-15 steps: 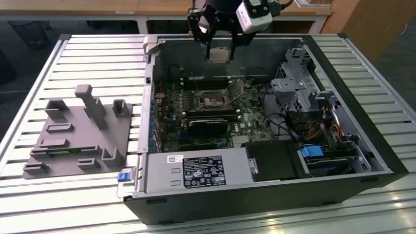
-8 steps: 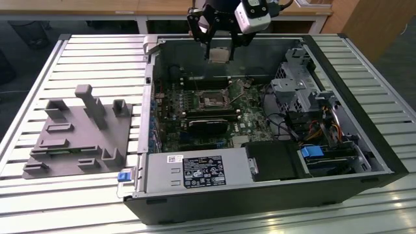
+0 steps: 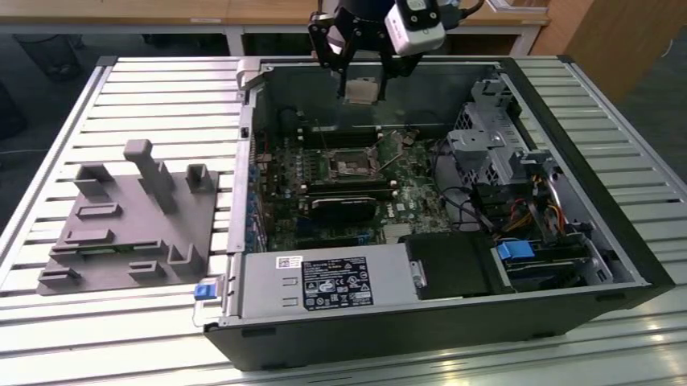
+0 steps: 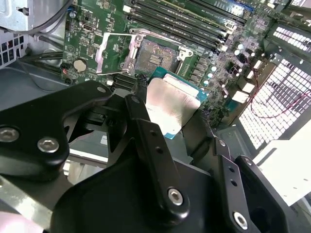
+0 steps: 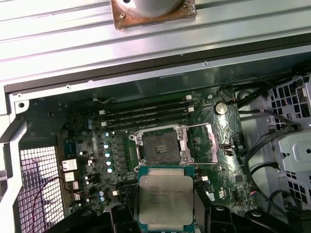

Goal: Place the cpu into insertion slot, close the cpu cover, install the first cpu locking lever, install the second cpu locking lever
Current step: 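Place the cpu into insertion slot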

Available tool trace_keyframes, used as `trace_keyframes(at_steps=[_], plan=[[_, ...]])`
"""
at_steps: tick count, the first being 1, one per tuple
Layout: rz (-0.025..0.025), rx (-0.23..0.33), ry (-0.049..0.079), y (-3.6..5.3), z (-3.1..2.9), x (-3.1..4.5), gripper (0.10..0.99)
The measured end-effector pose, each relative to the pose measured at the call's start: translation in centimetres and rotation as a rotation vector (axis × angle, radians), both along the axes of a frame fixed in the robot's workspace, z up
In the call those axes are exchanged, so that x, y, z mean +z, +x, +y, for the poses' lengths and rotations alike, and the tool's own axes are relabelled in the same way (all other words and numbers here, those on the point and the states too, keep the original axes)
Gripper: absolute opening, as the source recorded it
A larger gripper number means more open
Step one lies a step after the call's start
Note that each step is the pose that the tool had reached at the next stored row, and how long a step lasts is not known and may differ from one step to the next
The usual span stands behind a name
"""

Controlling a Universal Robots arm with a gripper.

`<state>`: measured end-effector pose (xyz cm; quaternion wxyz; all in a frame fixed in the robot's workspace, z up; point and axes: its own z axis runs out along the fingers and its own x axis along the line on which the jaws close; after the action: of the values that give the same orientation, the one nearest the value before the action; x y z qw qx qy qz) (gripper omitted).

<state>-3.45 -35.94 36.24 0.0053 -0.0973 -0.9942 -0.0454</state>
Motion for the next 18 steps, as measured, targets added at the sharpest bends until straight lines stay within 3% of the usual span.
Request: trace_keyframes(at_steps=[18], plan=[[0.0001,-0.055,0.000,-0.06,0.00,-0.02,0.537]])
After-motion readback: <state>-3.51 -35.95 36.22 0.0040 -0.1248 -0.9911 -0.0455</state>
